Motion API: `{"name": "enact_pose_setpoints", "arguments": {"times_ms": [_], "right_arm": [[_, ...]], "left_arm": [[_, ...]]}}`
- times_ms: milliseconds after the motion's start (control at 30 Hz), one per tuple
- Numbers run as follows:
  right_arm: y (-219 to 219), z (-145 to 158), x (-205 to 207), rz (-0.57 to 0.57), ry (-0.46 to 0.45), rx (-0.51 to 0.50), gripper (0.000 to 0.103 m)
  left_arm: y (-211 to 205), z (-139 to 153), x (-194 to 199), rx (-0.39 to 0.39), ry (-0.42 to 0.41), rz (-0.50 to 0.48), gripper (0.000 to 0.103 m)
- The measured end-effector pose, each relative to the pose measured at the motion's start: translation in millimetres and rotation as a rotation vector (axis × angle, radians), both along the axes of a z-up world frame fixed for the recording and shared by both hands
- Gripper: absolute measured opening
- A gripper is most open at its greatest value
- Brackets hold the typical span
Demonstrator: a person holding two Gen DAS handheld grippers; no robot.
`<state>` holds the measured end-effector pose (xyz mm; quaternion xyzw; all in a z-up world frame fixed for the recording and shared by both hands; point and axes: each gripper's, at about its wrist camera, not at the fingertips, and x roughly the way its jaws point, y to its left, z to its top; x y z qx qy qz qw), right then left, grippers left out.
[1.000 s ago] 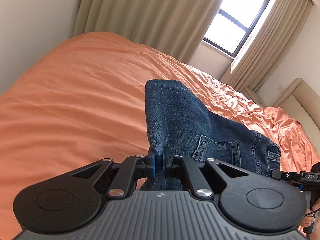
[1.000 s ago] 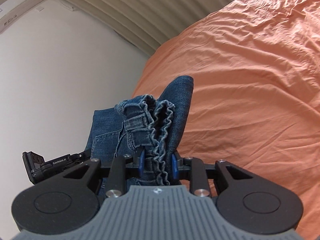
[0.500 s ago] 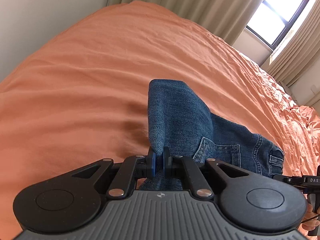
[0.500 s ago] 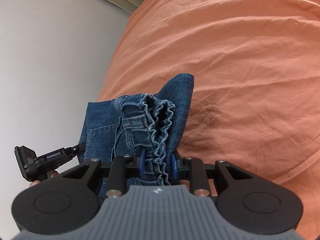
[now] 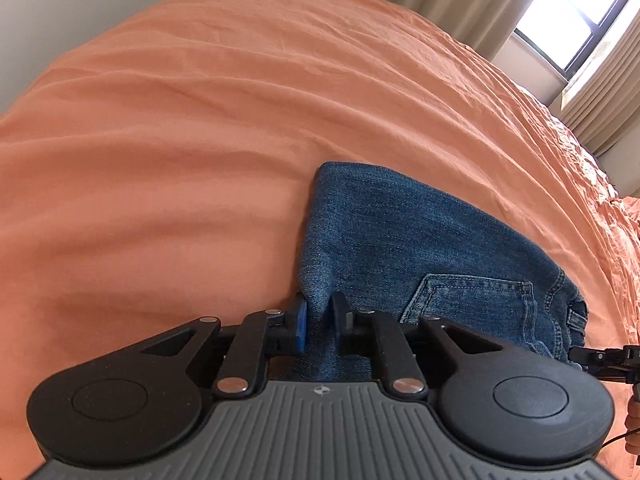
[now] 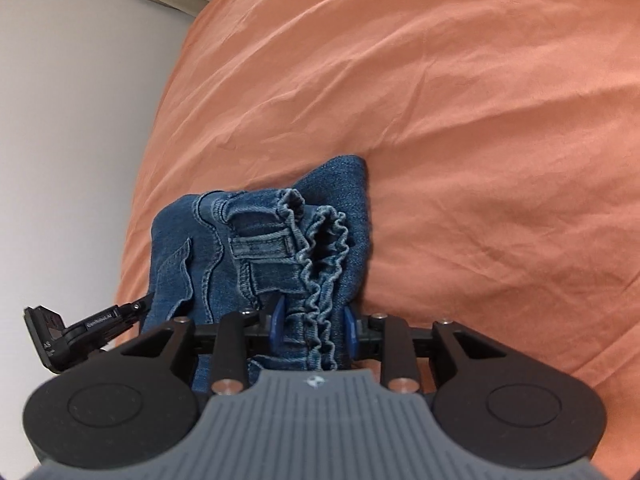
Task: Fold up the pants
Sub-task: 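Lower the jeans onto the bed and open both tools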
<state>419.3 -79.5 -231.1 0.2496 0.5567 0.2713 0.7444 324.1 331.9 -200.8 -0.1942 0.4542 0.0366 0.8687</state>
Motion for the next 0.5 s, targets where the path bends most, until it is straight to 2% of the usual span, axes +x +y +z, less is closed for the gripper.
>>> {"name": "enact_pose_setpoints", "arguments": {"times_ms": [100,167,233,333,400,500], "right_arm": [[0,29,-11,0.037,-0.154,-0.103,0.051],[4,51,-31,0.055,-0.262,-0.161,0.051],[14,74,-59,0.1,-0.401,-0.215,0.048],[37,88,-95,0.17,-0.539,-0.285,0.044],[56,85,-108,0.183,-0.57,-0.305,0.042],[68,67,-114,0.147,-0.542,-0.324,0.043]], "left_arm": [[-4,20,-20,0.09,-0.05,0.008,0.035],[-12,36,-38,0.155,-0.097,-0.014,0.043],[-22,50,-56,0.173,-0.131,-0.059,0.043],[-44,59,-77,0.205,-0.154,-0.129,0.043],[-59,55,-87,0.241,-0.157,-0.163,0.043],[-75,40,-95,0.277,-0.128,-0.177,0.043]]}}
